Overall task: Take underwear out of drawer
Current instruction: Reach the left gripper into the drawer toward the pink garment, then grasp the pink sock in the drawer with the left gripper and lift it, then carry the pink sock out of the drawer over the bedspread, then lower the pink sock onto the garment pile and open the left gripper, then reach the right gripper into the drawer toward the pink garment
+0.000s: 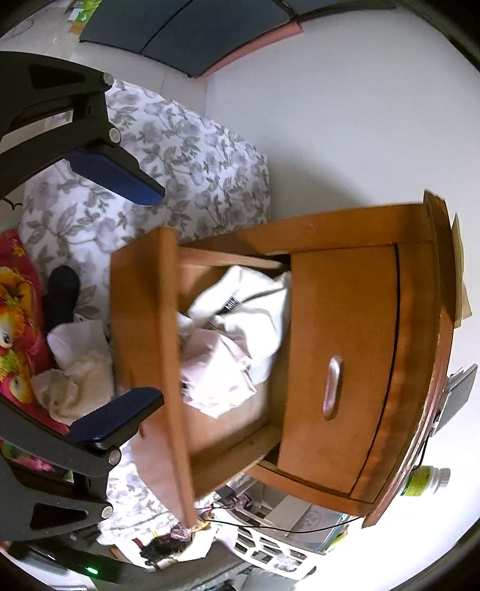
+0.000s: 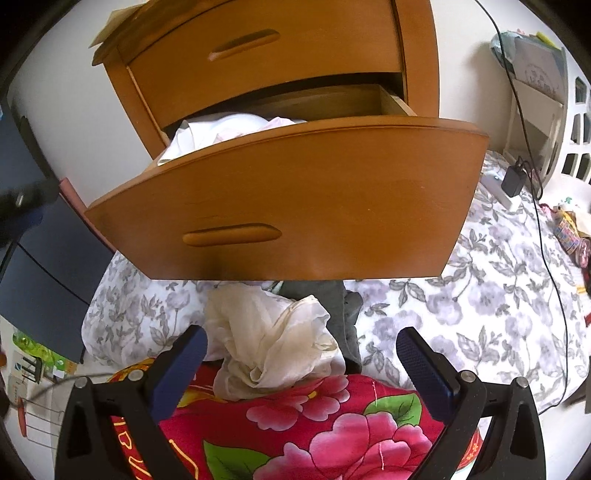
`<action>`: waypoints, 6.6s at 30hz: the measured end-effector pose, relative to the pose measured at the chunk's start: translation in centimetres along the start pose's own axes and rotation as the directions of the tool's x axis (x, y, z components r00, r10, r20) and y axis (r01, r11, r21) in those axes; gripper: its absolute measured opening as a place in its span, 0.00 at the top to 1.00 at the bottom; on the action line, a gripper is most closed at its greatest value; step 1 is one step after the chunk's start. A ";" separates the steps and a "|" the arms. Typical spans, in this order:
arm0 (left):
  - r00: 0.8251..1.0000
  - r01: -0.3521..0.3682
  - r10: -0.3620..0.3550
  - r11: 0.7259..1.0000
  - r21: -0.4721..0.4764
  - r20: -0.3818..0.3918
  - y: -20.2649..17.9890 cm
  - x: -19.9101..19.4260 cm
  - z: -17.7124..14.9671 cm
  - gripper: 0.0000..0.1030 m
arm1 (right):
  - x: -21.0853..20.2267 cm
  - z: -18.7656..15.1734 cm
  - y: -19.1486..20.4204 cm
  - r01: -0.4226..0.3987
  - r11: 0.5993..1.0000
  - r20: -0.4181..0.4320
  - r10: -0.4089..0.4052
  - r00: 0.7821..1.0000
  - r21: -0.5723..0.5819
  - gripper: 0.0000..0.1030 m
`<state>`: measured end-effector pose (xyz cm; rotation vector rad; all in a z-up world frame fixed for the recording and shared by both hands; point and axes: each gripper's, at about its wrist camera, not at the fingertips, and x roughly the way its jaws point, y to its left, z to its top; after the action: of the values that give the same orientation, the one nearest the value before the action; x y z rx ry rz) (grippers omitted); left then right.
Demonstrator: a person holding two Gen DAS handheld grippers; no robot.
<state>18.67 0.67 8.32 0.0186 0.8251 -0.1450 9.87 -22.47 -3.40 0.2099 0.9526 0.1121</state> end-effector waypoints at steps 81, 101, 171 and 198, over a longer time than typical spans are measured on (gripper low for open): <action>0.923 0.365 -0.335 0.918 -0.154 0.187 -1.1 -6.9 5.3 0.87 | -0.6 -0.5 -0.6 0.004 1.000 -0.004 -0.004 1.000 0.014 0.00; 0.903 0.396 -0.364 0.911 -0.114 0.226 -1.4 -11.9 -2.2 0.87 | -4.8 -1.1 1.7 0.046 0.998 0.059 -0.044 0.997 -0.043 0.00; 0.941 0.162 -0.173 0.985 -0.064 -0.290 -5.9 8.9 -11.4 0.68 | -3.6 -1.8 0.0 0.074 0.997 0.017 -0.074 0.997 -0.018 0.00; 0.992 -0.086 0.092 0.994 -0.071 0.088 -1.7 -0.8 -10.7 0.05 | -3.7 -2.0 1.0 0.087 0.995 0.020 -0.086 0.996 -0.045 0.00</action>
<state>10.08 -0.17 1.67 -0.0143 0.7367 -0.0332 6.13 -21.96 -1.32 0.1274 0.9391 0.0521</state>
